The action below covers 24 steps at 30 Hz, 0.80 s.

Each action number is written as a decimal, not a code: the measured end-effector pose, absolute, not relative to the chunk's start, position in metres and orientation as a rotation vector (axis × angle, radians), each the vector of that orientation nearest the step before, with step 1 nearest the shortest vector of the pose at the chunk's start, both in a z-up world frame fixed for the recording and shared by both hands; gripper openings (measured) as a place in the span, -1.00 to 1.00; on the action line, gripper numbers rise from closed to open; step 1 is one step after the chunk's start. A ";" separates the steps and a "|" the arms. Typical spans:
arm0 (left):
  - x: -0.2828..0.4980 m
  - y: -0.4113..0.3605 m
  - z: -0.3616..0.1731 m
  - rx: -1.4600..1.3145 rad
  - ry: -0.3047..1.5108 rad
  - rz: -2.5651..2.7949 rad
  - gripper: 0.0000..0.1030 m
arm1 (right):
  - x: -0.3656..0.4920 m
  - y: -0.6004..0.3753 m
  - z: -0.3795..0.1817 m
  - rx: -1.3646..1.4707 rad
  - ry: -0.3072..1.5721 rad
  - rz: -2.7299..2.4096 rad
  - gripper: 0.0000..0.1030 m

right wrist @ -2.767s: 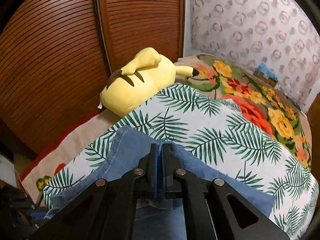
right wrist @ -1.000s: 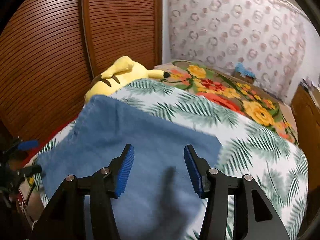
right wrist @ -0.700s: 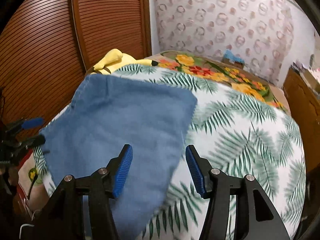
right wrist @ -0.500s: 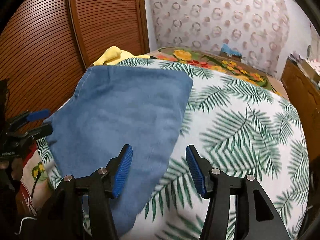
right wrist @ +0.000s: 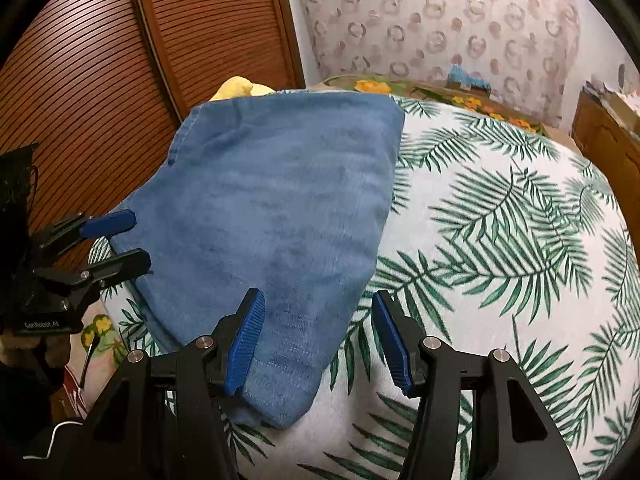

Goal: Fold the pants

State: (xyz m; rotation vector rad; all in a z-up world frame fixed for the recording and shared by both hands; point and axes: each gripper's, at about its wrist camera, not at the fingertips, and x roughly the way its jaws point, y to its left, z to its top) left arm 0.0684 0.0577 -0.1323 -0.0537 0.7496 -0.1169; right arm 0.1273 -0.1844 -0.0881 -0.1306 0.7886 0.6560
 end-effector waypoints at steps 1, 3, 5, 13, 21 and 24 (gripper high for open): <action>0.068 0.058 -0.135 -0.052 0.755 -0.116 0.54 | 0.127 -0.185 -0.089 -0.128 0.791 0.655 0.12; 0.067 0.058 -0.141 -0.043 0.767 -0.111 0.54 | 0.125 -0.184 -0.090 -0.127 0.796 0.652 0.12; 0.067 0.058 -0.146 -0.041 0.774 -0.105 0.54 | 0.124 -0.184 -0.093 -0.122 0.805 0.653 0.12; 0.063 0.059 -0.155 -0.022 0.758 -0.097 0.55 | 0.123 -0.182 -0.102 -0.067 0.810 0.680 0.12; 0.061 0.057 -0.158 -0.004 0.742 -0.083 0.56 | 0.127 -0.178 -0.110 -0.036 0.823 0.692 0.12; 0.060 0.057 -0.159 -0.008 0.738 -0.082 0.56 | 0.127 -0.174 -0.111 -0.033 0.825 0.705 -0.04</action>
